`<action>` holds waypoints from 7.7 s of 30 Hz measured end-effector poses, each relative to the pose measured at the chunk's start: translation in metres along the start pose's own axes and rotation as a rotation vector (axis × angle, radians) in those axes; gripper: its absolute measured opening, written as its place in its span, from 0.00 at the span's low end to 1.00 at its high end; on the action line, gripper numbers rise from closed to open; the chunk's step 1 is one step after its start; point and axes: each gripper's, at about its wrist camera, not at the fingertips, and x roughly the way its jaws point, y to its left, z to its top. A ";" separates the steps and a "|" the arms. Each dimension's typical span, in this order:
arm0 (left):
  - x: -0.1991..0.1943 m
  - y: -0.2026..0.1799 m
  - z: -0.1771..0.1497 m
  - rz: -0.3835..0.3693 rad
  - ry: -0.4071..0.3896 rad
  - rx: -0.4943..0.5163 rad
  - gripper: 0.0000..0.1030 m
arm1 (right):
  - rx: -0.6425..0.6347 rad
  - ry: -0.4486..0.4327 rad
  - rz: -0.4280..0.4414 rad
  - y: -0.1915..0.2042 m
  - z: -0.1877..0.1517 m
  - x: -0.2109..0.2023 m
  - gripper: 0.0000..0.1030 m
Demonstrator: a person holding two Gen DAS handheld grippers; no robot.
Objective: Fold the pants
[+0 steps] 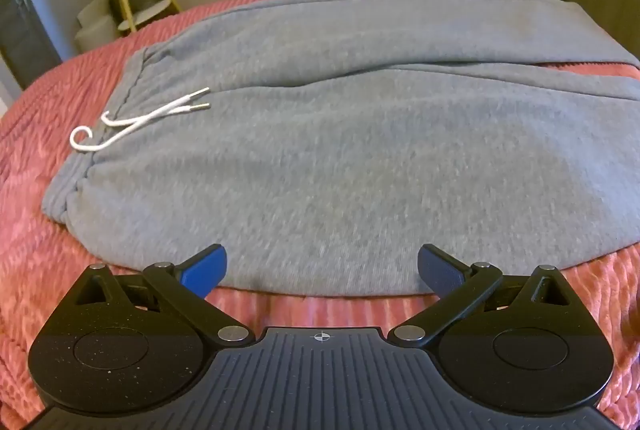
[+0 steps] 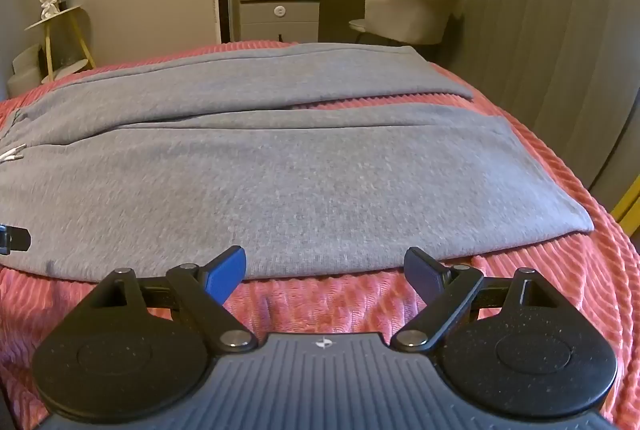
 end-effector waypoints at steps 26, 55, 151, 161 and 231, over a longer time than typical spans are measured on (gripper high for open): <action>0.001 0.001 -0.004 -0.001 -0.001 0.003 1.00 | 0.009 0.002 0.002 -0.004 0.001 0.000 0.84; 0.003 0.001 -0.002 -0.001 0.016 0.001 1.00 | 0.019 0.008 0.000 -0.004 0.001 0.001 0.84; -0.008 0.019 0.023 -0.059 0.017 -0.220 1.00 | 0.079 0.086 0.147 -0.026 0.023 0.013 0.84; 0.028 0.017 0.087 0.163 -0.163 -0.378 1.00 | 0.219 0.068 0.156 -0.038 0.184 0.101 0.84; 0.181 0.082 0.246 0.070 -0.100 -0.328 1.00 | 0.142 -0.132 -0.071 -0.039 0.071 0.216 0.84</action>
